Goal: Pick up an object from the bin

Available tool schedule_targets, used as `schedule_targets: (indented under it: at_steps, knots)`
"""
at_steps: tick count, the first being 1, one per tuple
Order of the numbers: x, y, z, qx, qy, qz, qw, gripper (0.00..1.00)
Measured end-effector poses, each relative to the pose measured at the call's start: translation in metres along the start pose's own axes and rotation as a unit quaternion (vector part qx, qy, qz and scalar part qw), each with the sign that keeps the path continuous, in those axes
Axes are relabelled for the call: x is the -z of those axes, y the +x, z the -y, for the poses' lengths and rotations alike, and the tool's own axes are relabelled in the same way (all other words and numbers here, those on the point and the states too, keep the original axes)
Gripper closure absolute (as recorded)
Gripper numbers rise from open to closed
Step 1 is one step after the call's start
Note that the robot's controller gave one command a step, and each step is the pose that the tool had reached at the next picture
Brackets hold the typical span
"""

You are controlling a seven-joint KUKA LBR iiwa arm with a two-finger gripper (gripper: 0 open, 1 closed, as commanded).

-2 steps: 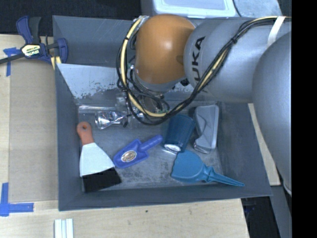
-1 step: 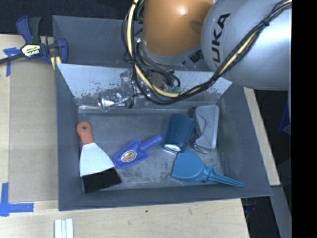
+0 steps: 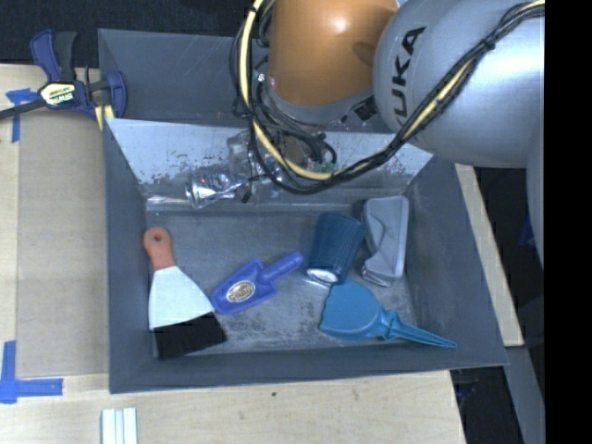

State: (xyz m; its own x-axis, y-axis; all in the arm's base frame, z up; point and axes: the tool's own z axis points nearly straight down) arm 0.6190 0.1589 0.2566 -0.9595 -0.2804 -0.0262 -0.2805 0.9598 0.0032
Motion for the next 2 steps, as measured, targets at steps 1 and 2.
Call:
schedule_targets:
  at_steps: [1,2]
  knots:
    - [0.000,0.015,-0.001,0.002,0.000,0.0060,1.0000,0.00]
    - [-0.041,0.005,-0.012,0.000,-0.001,0.0005,1.0000,0.00]
